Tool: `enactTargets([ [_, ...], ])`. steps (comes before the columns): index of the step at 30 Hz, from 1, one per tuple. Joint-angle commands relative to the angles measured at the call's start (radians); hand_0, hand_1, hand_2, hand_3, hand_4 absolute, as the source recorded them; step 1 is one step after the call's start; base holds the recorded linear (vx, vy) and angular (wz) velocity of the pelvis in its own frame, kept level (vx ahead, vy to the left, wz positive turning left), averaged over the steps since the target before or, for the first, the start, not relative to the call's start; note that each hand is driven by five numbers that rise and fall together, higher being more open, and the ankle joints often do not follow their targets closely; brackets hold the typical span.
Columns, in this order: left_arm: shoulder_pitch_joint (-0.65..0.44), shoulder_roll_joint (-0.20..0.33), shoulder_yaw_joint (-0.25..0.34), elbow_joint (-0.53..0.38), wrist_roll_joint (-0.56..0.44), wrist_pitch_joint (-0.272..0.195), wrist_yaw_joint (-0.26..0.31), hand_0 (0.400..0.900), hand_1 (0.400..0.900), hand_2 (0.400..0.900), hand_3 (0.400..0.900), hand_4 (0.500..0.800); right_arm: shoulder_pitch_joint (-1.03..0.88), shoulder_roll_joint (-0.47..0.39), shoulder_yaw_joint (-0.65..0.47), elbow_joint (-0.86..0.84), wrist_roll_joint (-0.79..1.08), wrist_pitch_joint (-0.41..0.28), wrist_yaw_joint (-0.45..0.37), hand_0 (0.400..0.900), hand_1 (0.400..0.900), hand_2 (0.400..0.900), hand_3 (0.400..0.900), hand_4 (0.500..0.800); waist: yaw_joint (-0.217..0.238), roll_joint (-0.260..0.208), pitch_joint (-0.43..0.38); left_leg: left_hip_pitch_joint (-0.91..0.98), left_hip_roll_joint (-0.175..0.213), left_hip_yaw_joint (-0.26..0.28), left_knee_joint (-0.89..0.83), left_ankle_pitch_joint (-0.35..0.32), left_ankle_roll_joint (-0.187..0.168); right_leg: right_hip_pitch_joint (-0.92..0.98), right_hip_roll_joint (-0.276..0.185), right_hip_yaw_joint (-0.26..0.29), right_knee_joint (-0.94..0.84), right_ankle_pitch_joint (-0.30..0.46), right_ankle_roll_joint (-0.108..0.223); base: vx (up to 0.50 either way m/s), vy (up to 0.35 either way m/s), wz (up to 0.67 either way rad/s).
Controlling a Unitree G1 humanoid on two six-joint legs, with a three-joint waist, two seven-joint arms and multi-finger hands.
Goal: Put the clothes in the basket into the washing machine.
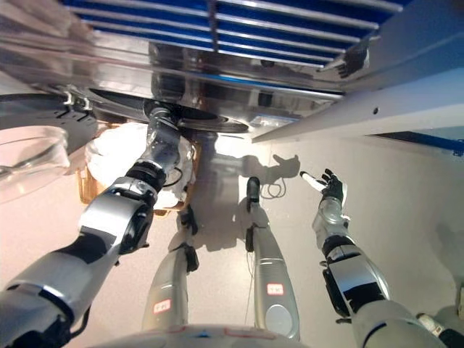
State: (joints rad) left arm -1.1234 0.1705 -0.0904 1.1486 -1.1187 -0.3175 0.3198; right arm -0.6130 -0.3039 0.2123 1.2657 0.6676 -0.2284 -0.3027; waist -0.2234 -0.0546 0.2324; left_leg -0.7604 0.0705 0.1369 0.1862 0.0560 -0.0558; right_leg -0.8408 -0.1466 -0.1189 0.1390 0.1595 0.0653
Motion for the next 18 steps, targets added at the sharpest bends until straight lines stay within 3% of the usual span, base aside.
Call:
enactTargets([
  [1, -0.082, 0.037, 0.019, 0.029, 0.013, -0.077, -0.024, 0.900, 0.900, 0.900, 0.900, 0.800, 0.071, -0.015, 0.017, 0.031, 0.016, -0.053, -0.045, 0.900, 0.900, 0.900, 0.900, 0.800, -0.009, -0.015, -0.033, -0.035, -0.011, -0.022, 0.017, -0.024, -0.020, 0.055, 0.045, -0.016, -0.036, 0.014, 0.085, 0.04, 0.019, -0.19],
  [7, -0.046, 0.063, 0.030, 0.038, 0.022, -0.077, -0.032, 0.900, 0.900, 0.900, 0.900, 0.800, 0.183, -0.013, 0.005, 0.003, 0.001, -0.070, -0.026, 0.900, 0.900, 0.900, 0.900, 0.800, -0.015, 0.003, -0.069, -0.036, -0.008, -0.037, 0.032, -0.066, -0.026, 0.047, 0.049, 0.005, -0.032, -0.008, 0.087, 0.08, 0.007, -0.02],
  [14, -0.017, 0.069, 0.022, 0.034, 0.042, -0.080, -0.029, 0.900, 0.900, 0.900, 0.900, 0.800, 0.215, -0.014, 0.003, -0.008, -0.016, -0.074, -0.022, 0.900, 0.900, 0.900, 0.900, 0.800, -0.012, 0.016, -0.088, -0.040, -0.015, -0.035, 0.024, -0.033, -0.025, 0.042, 0.039, -0.011, -0.036, 0.011, 0.077, -0.04, -0.016, 0.09],
  [16, 0.014, 0.088, 0.002, 0.074, 0.153, -0.068, 0.020, 0.900, 0.900, 0.900, 0.900, 0.800, 0.233, -0.011, 0.002, -0.014, -0.018, -0.078, -0.026, 0.900, 0.900, 0.900, 0.900, 0.800, -0.005, 0.019, -0.092, -0.027, -0.014, -0.040, 0.018, -0.026, -0.029, 0.059, 0.039, -0.021, -0.037, 0.008, 0.076, -0.02, -0.047, 0.15],
  [18, 0.034, 0.118, -0.042, 0.133, 0.306, -0.023, 0.075, 0.900, 0.900, 0.900, 0.900, 0.800, 0.229, -0.012, 0.009, -0.013, -0.020, -0.085, -0.029, 0.900, 0.900, 0.900, 0.900, 0.800, 0.000, 0.018, -0.094, -0.008, -0.015, -0.045, 0.012, -0.020, -0.030, 0.078, 0.039, -0.026, -0.038, 0.009, 0.074, -0.03, -0.029, 0.09],
])
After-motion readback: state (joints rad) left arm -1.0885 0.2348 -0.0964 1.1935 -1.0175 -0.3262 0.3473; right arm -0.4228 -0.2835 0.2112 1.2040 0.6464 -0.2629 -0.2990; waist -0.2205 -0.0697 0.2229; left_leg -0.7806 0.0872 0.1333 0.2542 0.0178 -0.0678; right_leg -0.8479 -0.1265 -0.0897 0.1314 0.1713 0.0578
